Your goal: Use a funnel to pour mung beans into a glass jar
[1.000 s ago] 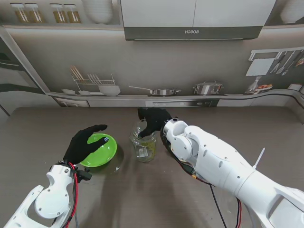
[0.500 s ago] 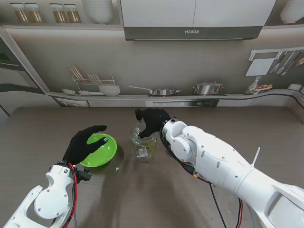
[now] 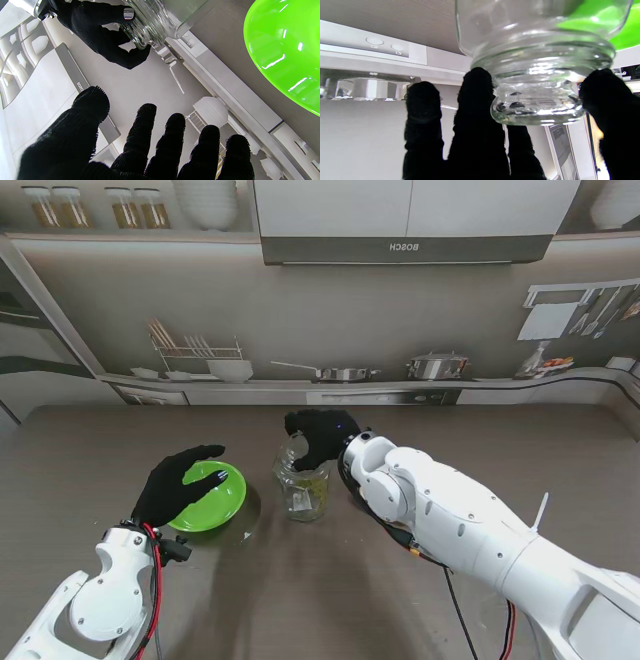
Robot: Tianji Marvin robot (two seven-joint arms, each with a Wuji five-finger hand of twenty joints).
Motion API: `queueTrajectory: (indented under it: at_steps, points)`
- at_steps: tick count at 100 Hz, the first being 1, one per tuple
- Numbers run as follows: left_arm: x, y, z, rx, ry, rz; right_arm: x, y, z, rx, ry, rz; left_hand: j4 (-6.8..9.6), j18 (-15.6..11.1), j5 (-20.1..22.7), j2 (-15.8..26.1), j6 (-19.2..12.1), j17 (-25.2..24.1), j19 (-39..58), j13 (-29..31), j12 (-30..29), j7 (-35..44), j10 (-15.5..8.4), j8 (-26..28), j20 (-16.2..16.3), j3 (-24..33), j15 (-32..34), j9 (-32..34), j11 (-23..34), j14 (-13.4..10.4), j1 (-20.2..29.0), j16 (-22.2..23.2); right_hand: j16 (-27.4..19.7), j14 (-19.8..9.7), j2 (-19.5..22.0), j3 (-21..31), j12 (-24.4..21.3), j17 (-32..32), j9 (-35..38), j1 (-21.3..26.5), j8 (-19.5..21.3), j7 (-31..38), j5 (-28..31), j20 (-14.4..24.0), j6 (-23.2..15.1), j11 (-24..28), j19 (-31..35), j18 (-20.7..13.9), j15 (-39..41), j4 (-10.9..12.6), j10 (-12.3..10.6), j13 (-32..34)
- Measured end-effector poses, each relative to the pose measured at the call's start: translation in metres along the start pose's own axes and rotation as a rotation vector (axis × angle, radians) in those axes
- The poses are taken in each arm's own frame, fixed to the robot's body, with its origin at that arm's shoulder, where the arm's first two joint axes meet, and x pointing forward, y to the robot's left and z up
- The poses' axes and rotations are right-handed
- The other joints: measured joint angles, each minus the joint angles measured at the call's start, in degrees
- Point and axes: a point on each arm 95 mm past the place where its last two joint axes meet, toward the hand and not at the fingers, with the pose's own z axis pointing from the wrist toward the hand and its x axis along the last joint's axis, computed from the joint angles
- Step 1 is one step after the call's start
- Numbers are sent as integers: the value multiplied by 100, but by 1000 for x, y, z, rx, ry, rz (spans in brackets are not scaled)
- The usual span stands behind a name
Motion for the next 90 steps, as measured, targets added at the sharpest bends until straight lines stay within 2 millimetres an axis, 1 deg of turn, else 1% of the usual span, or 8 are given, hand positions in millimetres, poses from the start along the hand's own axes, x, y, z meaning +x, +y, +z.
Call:
queueTrajectory:
  at_steps: [6,22,30,48,68,75,80,90]
  points:
    - [0,0,0,-2,0,1,0,0,-1,1,1,-2,0,0,0,0,0,0,0,0,0,0,1,1,0,0,0,0,0,0,0,0,-1,94,3,54,-156,-65,-168,-37,2,-80,-99,0,-128,-120,-65,0,-58,113,-2,-72]
    - [0,0,0,-6,0,2,-2,0,-3,3,1,-6,0,0,1,0,0,-1,0,0,0,0,2,1,0,-1,0,0,0,0,0,0,-201,482,42,55,-826,-228,-634,-87,6,-490,-374,-1,-382,-719,-212,56,-441,122,84,-411]
    - [0,0,0,-6,-1,2,-3,0,-4,6,1,-5,0,0,1,0,0,-1,0,0,0,0,2,1,0,-2,0,0,0,0,0,0,-410,673,42,55,-1150,-320,-848,-186,6,-791,-603,-1,-424,-1036,-322,129,-874,246,136,-578]
    - [0,0,0,-7,-2,1,-5,1,-7,21,-3,14,0,0,1,0,0,-1,0,0,0,0,2,1,0,-12,0,0,0,0,0,0,-955,973,141,-213,-1929,-487,-1066,-392,-16,-1316,-875,-1,-434,-1767,-589,280,-2064,305,195,-871]
    - [0,1,1,-12,-1,0,-6,18,-19,-9,-67,84,0,0,1,0,0,-2,0,0,0,0,3,1,0,-13,0,0,0,0,0,0,-1515,1458,725,-999,-2238,-1055,-1070,-456,-78,-1632,-936,-93,-446,-2118,-1309,638,-3197,397,196,-1425]
    - [0,2,1,-14,0,0,-7,23,-26,-38,-90,114,0,0,1,0,0,-3,0,0,0,0,3,1,0,-14,0,0,0,0,0,0,-1688,1488,1082,-1562,-2294,-1263,-1063,-441,-78,-1704,-936,-228,-464,-2195,-1571,707,-3528,497,196,-1639]
    - [0,2,2,-17,2,-1,-8,25,-31,-58,-104,136,0,0,1,0,0,-4,0,0,0,0,3,1,0,-14,0,0,0,0,0,0,-1743,1488,1312,-2077,-2301,-1376,-959,-371,-78,-1759,-856,-302,-513,-2260,-1708,707,-3635,684,168,-1639]
    - [1,4,3,-25,5,-2,-12,27,-44,-117,-142,217,0,0,1,0,0,-5,0,0,0,0,3,1,0,-15,0,0,0,0,0,0,-1795,1489,1277,-2137,-2351,-1583,-513,-372,-78,-1765,-448,-391,-522,-2341,-1849,707,-3743,831,100,-1657]
